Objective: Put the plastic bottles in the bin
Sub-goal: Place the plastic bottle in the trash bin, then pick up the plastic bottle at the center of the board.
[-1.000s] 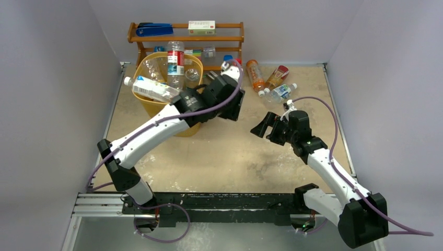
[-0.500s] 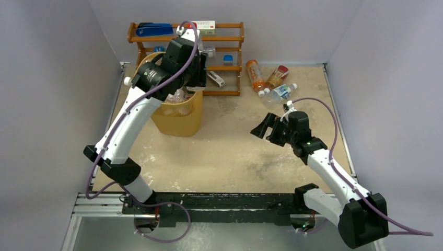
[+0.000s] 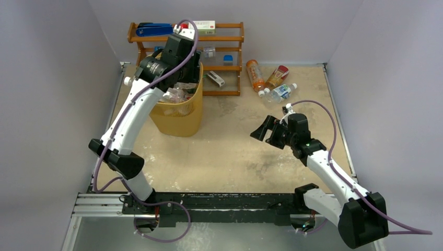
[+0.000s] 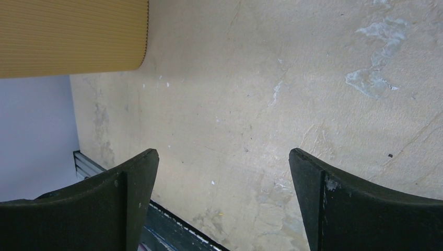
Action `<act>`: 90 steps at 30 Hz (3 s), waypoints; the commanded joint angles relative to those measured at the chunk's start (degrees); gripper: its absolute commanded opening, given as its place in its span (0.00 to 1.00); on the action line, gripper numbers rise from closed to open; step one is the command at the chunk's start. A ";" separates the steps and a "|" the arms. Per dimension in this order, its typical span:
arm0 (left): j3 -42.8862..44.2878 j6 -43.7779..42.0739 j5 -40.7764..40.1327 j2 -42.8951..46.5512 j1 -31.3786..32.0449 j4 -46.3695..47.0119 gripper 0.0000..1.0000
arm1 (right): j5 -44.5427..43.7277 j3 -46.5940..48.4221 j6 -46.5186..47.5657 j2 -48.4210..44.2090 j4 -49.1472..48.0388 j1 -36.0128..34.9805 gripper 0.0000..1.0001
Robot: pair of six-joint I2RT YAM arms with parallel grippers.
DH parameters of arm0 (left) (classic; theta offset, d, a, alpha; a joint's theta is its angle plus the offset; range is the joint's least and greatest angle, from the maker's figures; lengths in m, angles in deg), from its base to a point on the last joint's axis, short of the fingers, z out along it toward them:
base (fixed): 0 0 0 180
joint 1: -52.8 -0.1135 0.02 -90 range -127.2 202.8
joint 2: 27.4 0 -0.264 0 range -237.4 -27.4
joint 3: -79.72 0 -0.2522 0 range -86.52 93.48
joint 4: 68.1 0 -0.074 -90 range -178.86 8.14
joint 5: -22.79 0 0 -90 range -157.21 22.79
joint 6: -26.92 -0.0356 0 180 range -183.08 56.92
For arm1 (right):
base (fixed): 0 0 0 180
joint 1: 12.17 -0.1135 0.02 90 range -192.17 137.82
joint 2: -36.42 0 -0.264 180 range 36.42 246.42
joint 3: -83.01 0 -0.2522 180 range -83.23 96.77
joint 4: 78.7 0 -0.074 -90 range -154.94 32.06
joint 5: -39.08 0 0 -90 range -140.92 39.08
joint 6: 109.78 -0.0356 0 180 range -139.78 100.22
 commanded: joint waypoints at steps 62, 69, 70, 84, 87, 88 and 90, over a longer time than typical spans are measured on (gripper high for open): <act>-56.16 15.69 25.57 44.88 -0.88 18.76 0.86 | -0.49 8.65 -2.55 -18.29 15.83 -0.03 1.00; -53.28 15.65 28.77 45.69 -0.90 18.64 0.87 | -6.65 25.42 0.35 -3.52 19.27 -0.03 1.00; -53.26 15.62 28.76 45.56 -0.90 18.71 0.87 | -6.83 27.37 0.36 -1.04 19.69 -0.04 1.00; -60.94 14.63 33.17 37.57 -0.81 32.65 0.88 | -12.49 45.86 -0.67 34.78 12.25 15.57 1.00; -61.52 13.82 32.87 35.64 -0.81 33.25 0.88 | -10.65 52.01 -1.47 42.59 11.87 19.78 1.00; -61.74 13.62 32.92 34.97 -0.81 33.56 0.88 | -10.29 53.64 -1.76 45.66 11.59 20.73 1.00; -62.31 13.30 33.63 34.07 -0.77 34.40 0.88 | -10.12 57.43 -1.86 50.21 11.00 21.68 1.00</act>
